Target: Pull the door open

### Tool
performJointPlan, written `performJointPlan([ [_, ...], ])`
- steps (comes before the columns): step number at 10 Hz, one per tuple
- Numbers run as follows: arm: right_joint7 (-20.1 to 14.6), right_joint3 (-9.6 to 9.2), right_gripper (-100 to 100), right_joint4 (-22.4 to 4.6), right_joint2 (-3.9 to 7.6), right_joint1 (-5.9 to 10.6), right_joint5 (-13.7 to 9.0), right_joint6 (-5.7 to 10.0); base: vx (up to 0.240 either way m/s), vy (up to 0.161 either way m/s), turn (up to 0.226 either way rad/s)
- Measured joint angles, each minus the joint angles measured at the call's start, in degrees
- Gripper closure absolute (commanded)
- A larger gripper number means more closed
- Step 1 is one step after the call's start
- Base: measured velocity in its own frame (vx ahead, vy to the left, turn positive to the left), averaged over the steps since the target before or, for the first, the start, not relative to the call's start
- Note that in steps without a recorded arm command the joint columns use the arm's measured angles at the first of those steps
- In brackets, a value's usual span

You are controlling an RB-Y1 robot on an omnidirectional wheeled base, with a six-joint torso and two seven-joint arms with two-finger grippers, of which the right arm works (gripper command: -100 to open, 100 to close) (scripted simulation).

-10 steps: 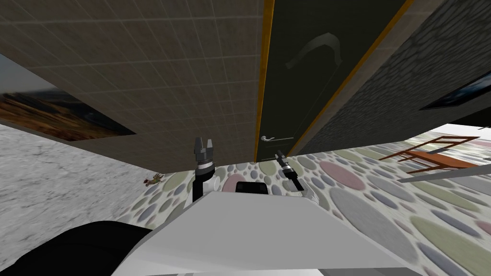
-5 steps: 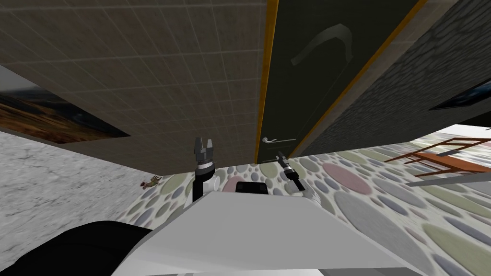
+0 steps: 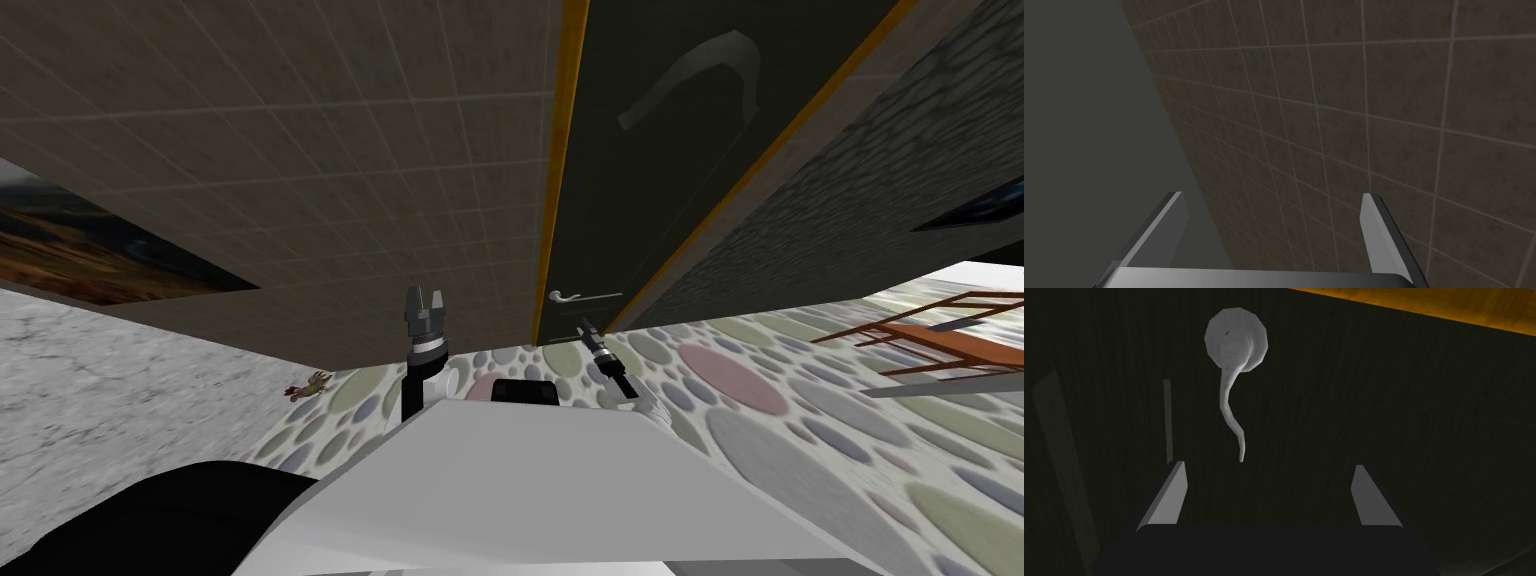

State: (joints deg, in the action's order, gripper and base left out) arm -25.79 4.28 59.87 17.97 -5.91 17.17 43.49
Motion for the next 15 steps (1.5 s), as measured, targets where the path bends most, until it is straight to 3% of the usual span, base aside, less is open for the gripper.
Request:
performJointPlan([
  [4,-1.27,0.59,-100,-5.56,1.22,2.01,0.8,1.45,0.158,0.019,0.001],
  [6,-1.7,0.7,-100,-6.41,1.53,2.23,1.01,1.66,0.092,0.016,0.111],
  [15,-1.16,5.91,-100,-13.1,4.79,2.31,-3.22,4.39,0.137,0.03,0.155],
])
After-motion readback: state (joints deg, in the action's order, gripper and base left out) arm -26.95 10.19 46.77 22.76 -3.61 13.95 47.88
